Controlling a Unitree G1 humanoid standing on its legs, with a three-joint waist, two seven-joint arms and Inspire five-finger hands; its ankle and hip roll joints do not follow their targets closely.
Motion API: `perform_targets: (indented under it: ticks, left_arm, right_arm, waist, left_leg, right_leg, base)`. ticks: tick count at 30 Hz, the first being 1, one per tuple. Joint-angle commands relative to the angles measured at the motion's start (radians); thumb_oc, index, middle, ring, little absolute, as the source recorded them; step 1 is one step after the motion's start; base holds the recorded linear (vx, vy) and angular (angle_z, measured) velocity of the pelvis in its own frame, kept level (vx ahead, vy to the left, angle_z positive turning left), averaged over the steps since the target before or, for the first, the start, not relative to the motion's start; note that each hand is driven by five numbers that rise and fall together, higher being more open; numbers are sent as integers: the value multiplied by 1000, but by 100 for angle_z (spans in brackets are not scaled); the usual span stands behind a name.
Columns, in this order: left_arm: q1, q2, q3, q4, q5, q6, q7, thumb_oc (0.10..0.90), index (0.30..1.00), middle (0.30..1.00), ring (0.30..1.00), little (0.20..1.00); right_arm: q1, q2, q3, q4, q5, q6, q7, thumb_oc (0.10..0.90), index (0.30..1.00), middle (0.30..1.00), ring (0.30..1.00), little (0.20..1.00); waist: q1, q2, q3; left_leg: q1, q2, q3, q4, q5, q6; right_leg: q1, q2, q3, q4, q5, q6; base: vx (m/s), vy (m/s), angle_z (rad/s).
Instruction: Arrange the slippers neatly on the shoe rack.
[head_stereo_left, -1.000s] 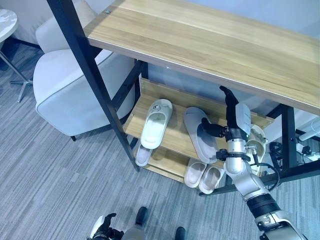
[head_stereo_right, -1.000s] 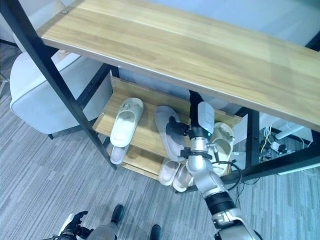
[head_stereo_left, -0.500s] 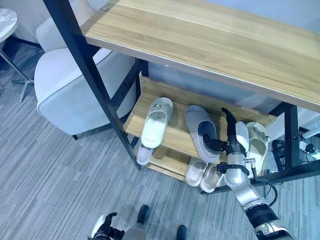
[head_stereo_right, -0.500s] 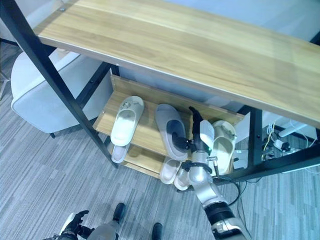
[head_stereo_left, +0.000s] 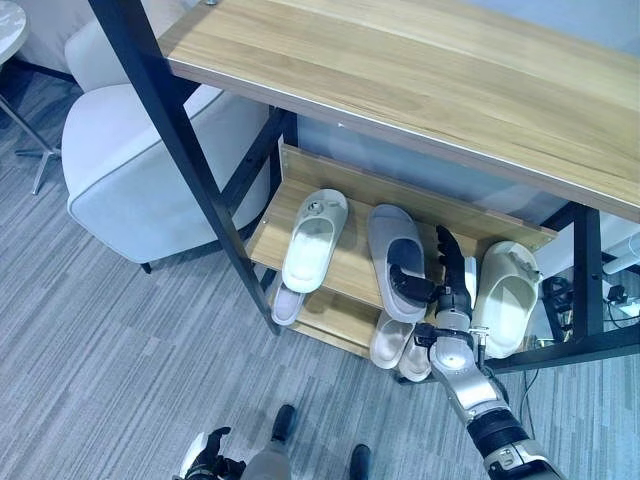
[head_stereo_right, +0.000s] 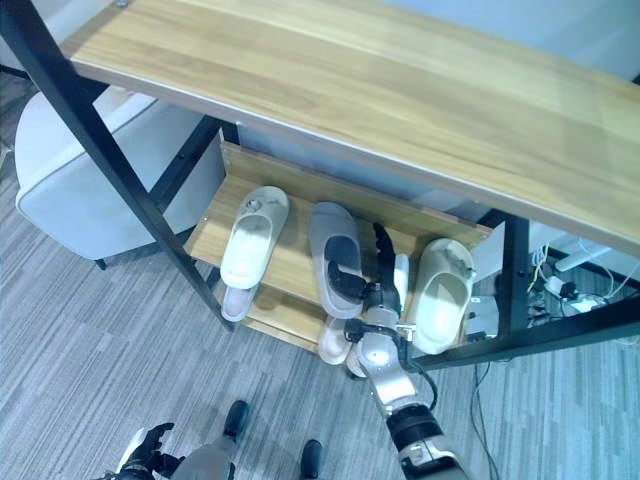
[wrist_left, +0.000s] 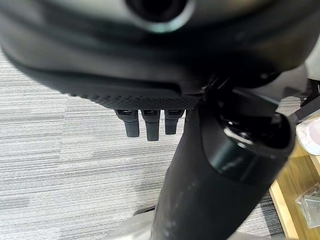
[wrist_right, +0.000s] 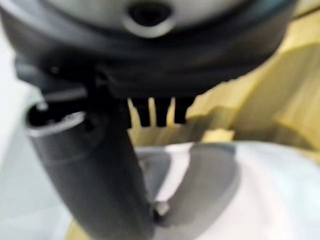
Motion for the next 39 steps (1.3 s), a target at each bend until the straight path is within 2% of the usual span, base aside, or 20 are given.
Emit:
perform_targets:
  ticks: [1, 6, 8, 9, 10, 11, 13, 25, 30, 34, 35, 37, 38, 39]
  left_arm:
    - [-17, -71, -65, 56, -22, -21, 10, 800, 900, 900, 900, 900]
    - [-20, -74, -71, 59, -23, -22, 13, 800, 900, 900, 900, 900]
    - [-22, -76, -73, 60, -23, -23, 14, 800, 900, 900, 900, 900]
    - [-25, -77, -75, 62, -24, -22, 13, 800, 900, 900, 900, 900]
    - [-25, -77, -75, 62, -24, -22, 13, 800, 900, 900, 900, 900]
    - [-26, -77, -75, 62, -24, -22, 13, 800, 900, 900, 900, 900]
    - [-29, -79, -75, 63, -24, -22, 15, 800, 900, 900, 900, 900]
    - [-32, -91, -69, 60, -12, -18, 13, 800, 900, 900, 900, 900]
    - [-36, -94, -58, 46, -5, -21, 6, 800, 900, 900, 900, 900]
    - [-44, -94, -42, 45, -6, -25, 5, 800, 900, 900, 900, 900]
    - [-52, -90, -33, 34, -3, -29, 2, 800, 900, 900, 900, 900]
    - [-60, -82, -22, 19, -8, -32, -2, 800, 900, 900, 900, 900]
    - [-69, -73, -8, 4, -19, -39, -7, 800, 900, 900, 900, 900]
    - [-68, -73, -9, 3, -19, -39, -7, 800, 900, 900, 900, 900]
  right_arm:
    - [-122, -40, -41, -55, 20, -105, -24, 800, 900, 900, 900, 900]
    - [-139, -47, -35, -45, 22, -103, -24, 800, 900, 900, 900, 900]
    - [-143, -46, -34, -36, 23, -103, -24, 731, 796, 796, 796, 796]
    - [-146, -45, -30, -26, 27, -102, -20, 582, 573, 573, 573, 573]
    - [-146, -45, -30, -25, 27, -103, -20, 573, 559, 559, 559, 559]
    - [-147, -47, -28, -22, 30, -101, -17, 535, 502, 502, 502, 502]
    - [-143, -49, -25, -17, 30, -96, -12, 400, 300, 300, 300, 300]
    - [-20, -58, -40, -94, 13, -102, 27, 400, 300, 300, 300, 300]
    - [71, -72, -50, -266, -6, -133, 77, 400, 300, 300, 300, 300]
    - [163, -78, -40, -415, -2, -160, 139, 400, 300, 300, 300, 300]
    - [231, -81, -26, -502, 24, -186, 199, 400, 300, 300, 300, 300]
    - [300, -84, -9, -565, 82, -197, 265, 400, 300, 300, 300, 300]
    - [372, -94, 23, -613, 148, -206, 341, 400, 300, 300, 300, 300]
    - [374, -95, 23, -614, 149, -205, 342, 400, 300, 300, 300, 300]
  waist:
    - [47, 19, -10]
    - [56, 17, -8]
    - [57, 17, -8]
    - [58, 18, -8]
    - [58, 18, -8]
    - [59, 17, -8]
    - [58, 17, -8]
    - [31, 27, -18]
    - [9, 33, -22]
    - [-11, 34, -22]
    - [-27, 31, -22]
    - [-43, 27, -22]
    - [-62, 24, -22]
    - [-62, 24, -22]
  left_leg:
    - [58, -27, 3, 11, -121, 42]
    - [45, -27, -1, 12, -120, 43]
    - [43, -27, -1, 12, -120, 43]
    - [42, -29, -2, 14, -120, 43]
    - [42, -29, -2, 14, -120, 43]
    - [41, -29, -2, 13, -119, 43]
    - [39, -30, -1, 13, -119, 43]
    - [54, -36, 11, 9, -127, 47]
    - [72, -36, 22, 8, -135, 48]
    - [83, -36, 33, 8, -138, 48]
    - [92, -35, 39, 11, -141, 47]
    - [98, -33, 47, 13, -144, 47]
    - [104, -33, 58, 20, -148, 46]
    - [104, -33, 59, 20, -148, 46]
  right_leg:
    - [-15, -9, 35, 5, 15, 47]
    - [-24, -10, 32, 5, 16, 48]
    - [-26, -11, 32, 5, 17, 48]
    - [-28, -12, 32, 5, 18, 48]
    - [-28, -12, 32, 5, 18, 48]
    - [-30, -11, 32, 5, 18, 49]
    - [-32, -13, 31, 5, 19, 49]
    - [-32, -21, 41, 5, 20, 55]
    - [-24, -21, 48, 5, 20, 57]
    - [-17, -21, 54, 5, 22, 60]
    - [-11, -20, 62, 5, 21, 61]
    - [-7, -21, 69, 5, 23, 62]
    - [0, -21, 74, 5, 26, 63]
    - [1, -21, 74, 5, 25, 63]
  base:
    - [0, 0, 0]
    - [0, 0, 0]
    - [0, 0, 0]
    - [0, 0, 0]
    - [0, 0, 0]
    - [0, 0, 0]
    - [0, 0, 0]
    - [10, 5, 0]
    - [0, 0, 0]
    - [-5, 2, -3]
    - [-15, -8, -10]
    - [-37, -15, -10]
    - [-37, -12, -15]
    - [-58, -8, -16]
